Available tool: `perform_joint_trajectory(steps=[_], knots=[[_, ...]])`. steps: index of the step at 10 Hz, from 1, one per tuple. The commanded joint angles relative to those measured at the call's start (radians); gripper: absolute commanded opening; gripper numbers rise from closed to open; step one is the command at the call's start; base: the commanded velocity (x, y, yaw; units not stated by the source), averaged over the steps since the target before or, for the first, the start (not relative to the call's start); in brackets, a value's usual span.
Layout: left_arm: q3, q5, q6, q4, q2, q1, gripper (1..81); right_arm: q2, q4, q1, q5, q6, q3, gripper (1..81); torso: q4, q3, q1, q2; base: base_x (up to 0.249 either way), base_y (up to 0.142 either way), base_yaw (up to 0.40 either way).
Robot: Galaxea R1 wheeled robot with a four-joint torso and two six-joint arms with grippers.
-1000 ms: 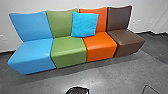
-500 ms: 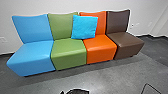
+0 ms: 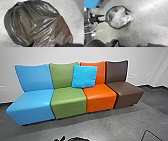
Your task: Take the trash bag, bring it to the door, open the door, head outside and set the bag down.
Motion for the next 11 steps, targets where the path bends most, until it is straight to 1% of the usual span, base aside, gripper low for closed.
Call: perform_joint_trajectory(steps=[1, 2, 3, 4, 5, 6, 7, 8, 9, 10, 11], knots=[[-0.005, 0.07, 0.0, -0.014, -0.014, -0.128, 81.1, -0.038, 0.019, 0.117, -0.082, 0.009, 0.015, 81.1, 0.0, 0.0, 0.061, -0.094, 0.0, 0.0, 0.0], [-0.011, 0.07, -0.003, -0.024, -0.014, -0.128, 81.1, -0.038, 0.019, 0.117, -0.082, 0.009, 0.015, 81.1, 0.0, 0.0, 0.082, -0.129, 0.0, 0.0, 0.0], [-0.014, 0.081, -0.031, -0.025, -0.018, -0.13, 81.1, -0.038, 0.019, 0.12, -0.084, 0.009, 0.015, 81.1, 0.0, 0.0, 0.044, -0.07, 0.0, 0.0, 0.0], [-0.014, 0.093, -0.042, -0.019, -0.018, -0.13, 81.1, -0.038, 0.019, 0.12, -0.084, 0.009, 0.015, 81.1, 0.0, 0.0, 0.063, -0.104, 0.0, 0.0, 0.0], [-0.014, 0.093, -0.043, -0.019, -0.017, -0.126, 81.1, -0.036, 0.019, 0.125, -0.082, 0.009, 0.015, 81.1, 0.0, -0.04, 0.069, -0.119, 0.0, 0.0, 0.0], [-0.014, 0.093, -0.043, -0.019, -0.017, -0.125, 81.1, -0.03, 0.019, 0.129, -0.082, 0.009, 0.012, 81.1, 0.0, -0.098, 0.074, -0.127, 0.0, 0.0, 0.0], [-0.014, 0.092, -0.043, -0.019, -0.017, -0.125, 81.1, -0.023, 0.019, 0.132, -0.084, 0.009, 0.009, 81.1, 0.0, -0.115, 0.077, -0.133, 0.0, 0.0, 0.0], [-0.014, 0.089, -0.043, -0.021, -0.015, -0.125, 81.1, -0.018, 0.019, 0.137, -0.084, 0.011, 0.007, 81.1, 0.0, -0.145, 0.078, -0.136, 0.0, 0.0, 0.0], [-0.017, 0.078, -0.043, -0.024, -0.014, -0.124, 81.1, -0.015, 0.017, 0.142, -0.085, 0.017, 0.006, 81.1, 0.0, -0.085, 0.078, -0.136, 0.0, 0.0, 0.0], [-0.025, 0.066, -0.046, -0.028, -0.012, -0.123, 81.1, -0.007, 0.013, 0.149, -0.093, 0.019, 0.006, 81.1, 0.0, -0.109, 0.079, -0.136, 0.0, 0.0, 0.0], [-0.032, 0.043, -0.072, -0.036, -0.006, -0.122, 81.1, 0.011, 0.01, 0.152, -0.099, 0.026, -0.002, 81.1, 0.0, -0.117, 0.079, -0.136, 0.0, 0.0, 0.0]])
